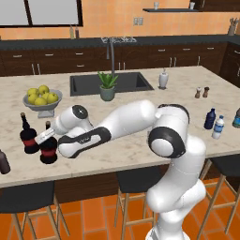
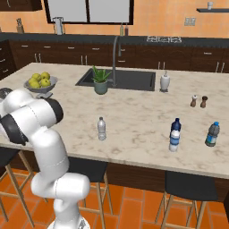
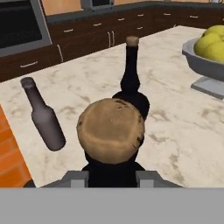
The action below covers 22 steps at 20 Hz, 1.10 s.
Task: Move the plastic bottles in the middle to the plastics group, and the glass bottles in the middle to the glass group.
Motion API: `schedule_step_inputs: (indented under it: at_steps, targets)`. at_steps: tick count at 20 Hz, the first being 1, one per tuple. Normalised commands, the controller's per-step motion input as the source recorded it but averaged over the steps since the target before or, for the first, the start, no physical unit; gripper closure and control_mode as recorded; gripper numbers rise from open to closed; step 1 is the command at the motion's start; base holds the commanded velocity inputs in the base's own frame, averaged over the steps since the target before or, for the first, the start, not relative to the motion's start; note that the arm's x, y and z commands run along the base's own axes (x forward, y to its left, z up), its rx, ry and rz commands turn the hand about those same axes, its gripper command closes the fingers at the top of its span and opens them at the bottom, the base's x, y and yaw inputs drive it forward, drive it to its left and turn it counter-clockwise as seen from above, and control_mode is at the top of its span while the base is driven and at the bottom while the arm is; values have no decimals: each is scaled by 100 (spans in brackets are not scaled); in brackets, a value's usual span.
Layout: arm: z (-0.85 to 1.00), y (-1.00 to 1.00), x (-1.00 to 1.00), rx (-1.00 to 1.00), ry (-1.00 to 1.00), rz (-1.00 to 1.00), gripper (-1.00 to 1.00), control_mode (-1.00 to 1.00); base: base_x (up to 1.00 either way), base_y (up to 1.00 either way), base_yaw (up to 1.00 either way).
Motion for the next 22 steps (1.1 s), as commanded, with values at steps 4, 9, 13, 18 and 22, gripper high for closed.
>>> schedule_step_inputs:
  at_steps: [4,9,13,18,22]
  targets:
    - [-14,43,2,0,0,8,100,-100,0,0,0]
    - [-3,29,3,0,-5,1,100,-100,0,0,0]
    - [-1,28,-1,0,-3,2,100,-100,0,0,0]
    - [-8,41,0,0,-2,2,100,-100,0,0,0]
    - [-22,43,0,0,0,0,100,-100,0,0,0]
